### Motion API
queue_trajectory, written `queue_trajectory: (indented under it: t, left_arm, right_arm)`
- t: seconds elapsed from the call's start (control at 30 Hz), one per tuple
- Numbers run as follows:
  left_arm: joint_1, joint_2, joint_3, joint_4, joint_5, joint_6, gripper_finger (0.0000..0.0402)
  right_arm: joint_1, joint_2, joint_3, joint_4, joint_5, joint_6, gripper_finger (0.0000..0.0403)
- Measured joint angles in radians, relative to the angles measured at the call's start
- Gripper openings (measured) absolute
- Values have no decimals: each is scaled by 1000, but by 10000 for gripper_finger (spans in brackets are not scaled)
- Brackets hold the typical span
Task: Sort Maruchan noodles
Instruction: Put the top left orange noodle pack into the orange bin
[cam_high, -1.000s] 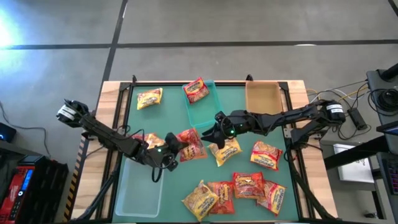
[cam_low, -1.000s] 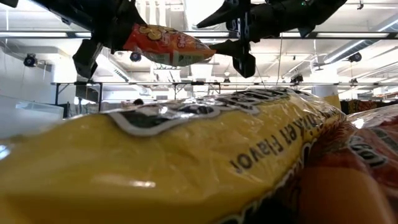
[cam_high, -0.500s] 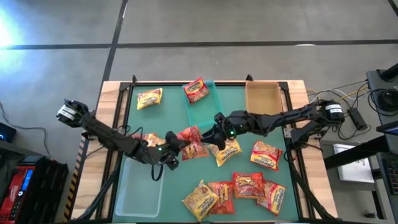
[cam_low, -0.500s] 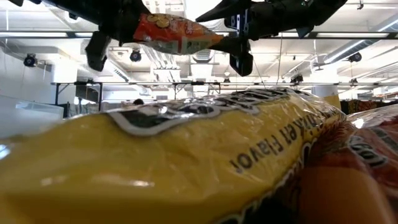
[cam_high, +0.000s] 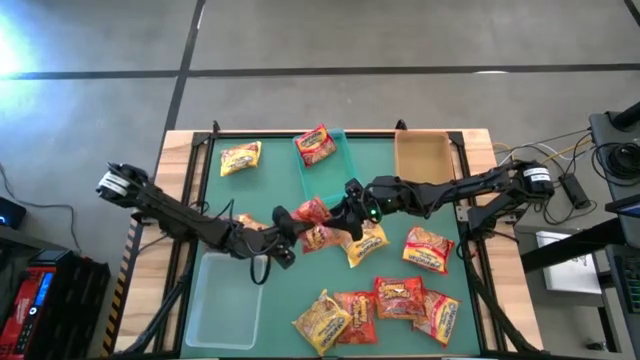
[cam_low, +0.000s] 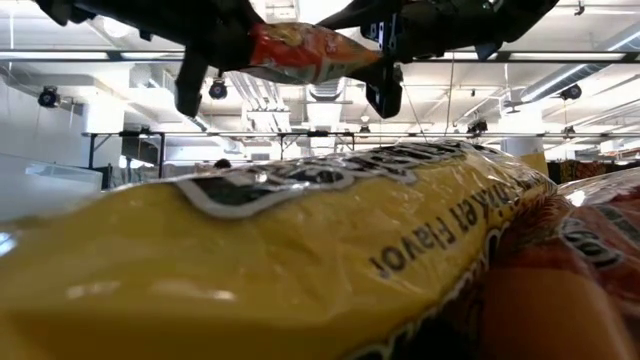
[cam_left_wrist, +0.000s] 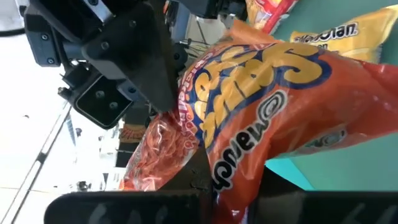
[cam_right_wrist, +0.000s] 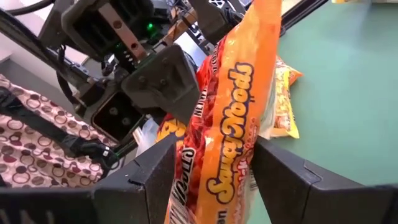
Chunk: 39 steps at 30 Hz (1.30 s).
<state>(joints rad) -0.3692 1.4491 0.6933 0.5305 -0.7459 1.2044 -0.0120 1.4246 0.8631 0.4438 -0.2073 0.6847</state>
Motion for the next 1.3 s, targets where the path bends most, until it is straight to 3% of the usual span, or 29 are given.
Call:
queue_trajectory:
  t: [0.27,0.67,0.83,1.1,1.3]
  left_arm:
    - [3,95,-2,200,-34,146,7]
    - [3,77,-2,198,-72,187,6]
    - [4,23,0,124,-130,286,7]
    - [6,-86,1,-97,-41,140,6]
    - [5,-137,1,-210,21,200,6]
  right_arm:
    - [0,-1,0,-19,6,-19,180]
    - [-1,-5,1,-39,1,-29,180]
    - [-10,-52,1,-77,-25,1,180]
    - [-13,-143,1,-269,-42,-16,180]
    - [-14,-154,1,-297,-36,-42,180]
